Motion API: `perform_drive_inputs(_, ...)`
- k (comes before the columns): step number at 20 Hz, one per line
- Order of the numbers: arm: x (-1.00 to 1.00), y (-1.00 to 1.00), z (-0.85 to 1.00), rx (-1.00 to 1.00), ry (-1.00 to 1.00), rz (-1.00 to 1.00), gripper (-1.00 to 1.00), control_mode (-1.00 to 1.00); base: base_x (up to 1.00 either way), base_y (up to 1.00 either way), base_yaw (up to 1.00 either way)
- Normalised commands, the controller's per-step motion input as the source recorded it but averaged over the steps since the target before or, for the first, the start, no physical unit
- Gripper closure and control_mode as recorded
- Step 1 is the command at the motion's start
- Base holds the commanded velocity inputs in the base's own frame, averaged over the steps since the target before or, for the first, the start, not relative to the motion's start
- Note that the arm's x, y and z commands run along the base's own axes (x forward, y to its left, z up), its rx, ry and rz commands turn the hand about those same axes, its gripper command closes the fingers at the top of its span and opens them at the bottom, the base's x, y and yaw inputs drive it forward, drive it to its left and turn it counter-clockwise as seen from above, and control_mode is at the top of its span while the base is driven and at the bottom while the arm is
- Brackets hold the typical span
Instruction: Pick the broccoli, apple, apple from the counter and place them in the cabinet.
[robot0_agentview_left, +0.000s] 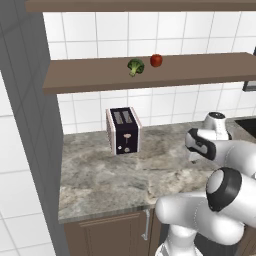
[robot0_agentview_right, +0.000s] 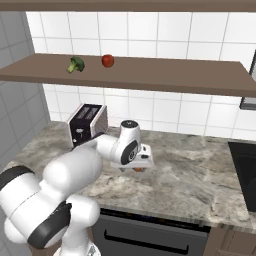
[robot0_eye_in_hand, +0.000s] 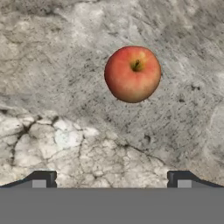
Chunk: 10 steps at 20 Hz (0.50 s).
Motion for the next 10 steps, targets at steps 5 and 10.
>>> perform_drive_inputs(5,0.29,-0.14,-0.23,0.00,0.00,0.00,-1.00,-1.00,0.00,0.00,0.00)
perform_drive_inputs(10,0.36,-0.04,-0.21,0.01,0.00,0.00,-1.00,-1.00,0.00,0.00,0.00)
